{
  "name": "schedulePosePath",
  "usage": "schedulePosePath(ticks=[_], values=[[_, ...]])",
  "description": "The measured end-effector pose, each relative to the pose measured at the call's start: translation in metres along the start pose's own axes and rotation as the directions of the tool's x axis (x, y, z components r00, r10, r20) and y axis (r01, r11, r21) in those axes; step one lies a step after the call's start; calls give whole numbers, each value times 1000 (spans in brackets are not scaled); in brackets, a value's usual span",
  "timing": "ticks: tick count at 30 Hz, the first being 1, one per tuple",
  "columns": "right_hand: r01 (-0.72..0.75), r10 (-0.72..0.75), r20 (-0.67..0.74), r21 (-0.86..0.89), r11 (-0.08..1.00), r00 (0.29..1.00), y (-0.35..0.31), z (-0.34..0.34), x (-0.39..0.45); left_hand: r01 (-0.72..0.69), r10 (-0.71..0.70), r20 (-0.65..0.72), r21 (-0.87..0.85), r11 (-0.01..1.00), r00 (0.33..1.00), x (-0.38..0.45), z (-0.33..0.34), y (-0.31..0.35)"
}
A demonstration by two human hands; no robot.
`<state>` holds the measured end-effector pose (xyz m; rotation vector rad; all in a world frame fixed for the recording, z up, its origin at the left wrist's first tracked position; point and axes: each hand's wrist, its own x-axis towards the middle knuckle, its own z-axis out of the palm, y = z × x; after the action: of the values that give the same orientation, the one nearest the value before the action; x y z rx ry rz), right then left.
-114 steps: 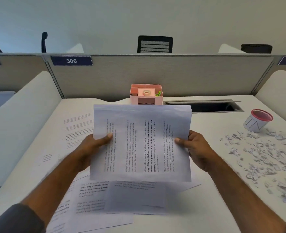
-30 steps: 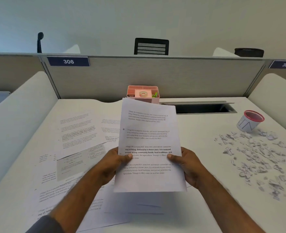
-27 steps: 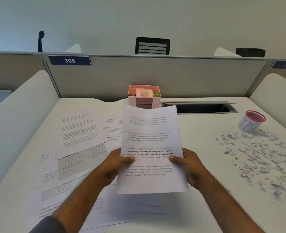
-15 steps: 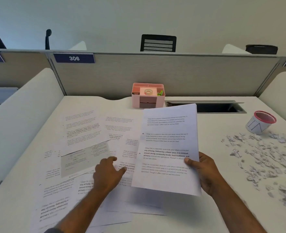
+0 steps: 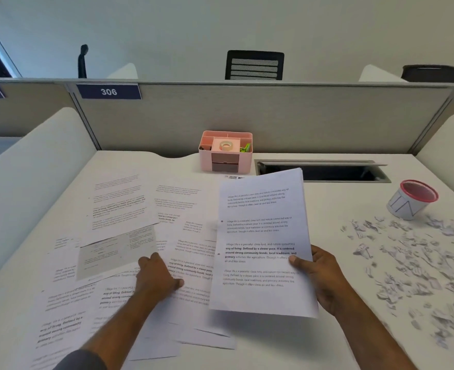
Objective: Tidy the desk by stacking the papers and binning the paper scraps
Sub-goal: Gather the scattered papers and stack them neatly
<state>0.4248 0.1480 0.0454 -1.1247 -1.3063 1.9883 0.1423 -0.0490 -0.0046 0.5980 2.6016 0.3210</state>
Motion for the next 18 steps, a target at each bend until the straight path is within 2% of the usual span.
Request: schedulePosePath(ticks=[4,12,15,18], values=[[-10,10,13,-12,1000,1000,-7,-11,7,41,-45,47,74,996,998,6,-6,5],[-28,28,31,-7,1000,999,-16,-40,25,153,-166,40,226,962,985,6,-7,17],[-29,29,26,-6,1000,999,-20,-51,33,104,-89,-96,169,980,991,5,-5,38],[-33,33,8,14,999,999,-22,-56,39,-42,38,-178,-20,999,983,10,-1,71]])
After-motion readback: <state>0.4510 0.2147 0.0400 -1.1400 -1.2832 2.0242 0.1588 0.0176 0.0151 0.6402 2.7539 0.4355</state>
